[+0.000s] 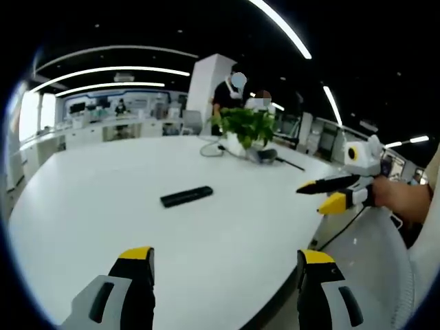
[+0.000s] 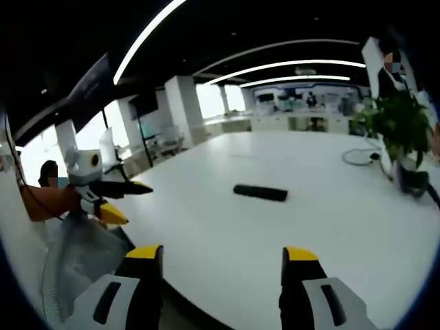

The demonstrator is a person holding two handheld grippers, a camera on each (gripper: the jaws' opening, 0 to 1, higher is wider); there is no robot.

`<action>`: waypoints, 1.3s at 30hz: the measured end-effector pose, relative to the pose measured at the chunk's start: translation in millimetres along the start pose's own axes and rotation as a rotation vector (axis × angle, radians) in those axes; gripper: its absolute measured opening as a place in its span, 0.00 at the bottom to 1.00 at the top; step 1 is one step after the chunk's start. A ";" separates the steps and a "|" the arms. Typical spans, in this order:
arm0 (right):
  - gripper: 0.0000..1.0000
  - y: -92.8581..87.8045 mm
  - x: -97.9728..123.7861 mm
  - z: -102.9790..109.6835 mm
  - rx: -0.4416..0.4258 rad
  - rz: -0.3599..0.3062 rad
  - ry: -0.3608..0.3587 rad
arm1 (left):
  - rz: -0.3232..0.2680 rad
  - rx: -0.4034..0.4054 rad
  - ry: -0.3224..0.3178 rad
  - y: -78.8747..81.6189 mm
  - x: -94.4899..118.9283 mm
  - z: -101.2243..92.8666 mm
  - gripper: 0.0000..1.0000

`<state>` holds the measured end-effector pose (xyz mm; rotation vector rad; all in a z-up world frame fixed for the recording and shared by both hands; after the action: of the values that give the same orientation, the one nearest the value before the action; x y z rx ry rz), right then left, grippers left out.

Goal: Press the specified remote control buttons in sequence, fully releasing each button before pressing the next.

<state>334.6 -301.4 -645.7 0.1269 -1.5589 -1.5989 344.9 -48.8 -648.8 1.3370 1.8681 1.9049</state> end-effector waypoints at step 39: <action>0.68 -2.3 -0.5 2.4 0.037 0.024 0.004 | 0.007 -0.017 -0.018 -1.8 -0.8 -5.6 0.88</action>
<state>332.2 -299.6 -647.5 0.1307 -1.5819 -1.5509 340.9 -53.0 -649.7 1.3525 1.8369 1.9017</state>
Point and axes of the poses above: the point that each gripper's makers call its tool centre point, and the gripper's own axes: x roughly backward along the fingers, z roughly to its left, y roughly out of its top, the point moved 6 cm from there along x, roughly backward along the fingers, and after that the axes turned 3 degrees about z, right-handed, at the moved point
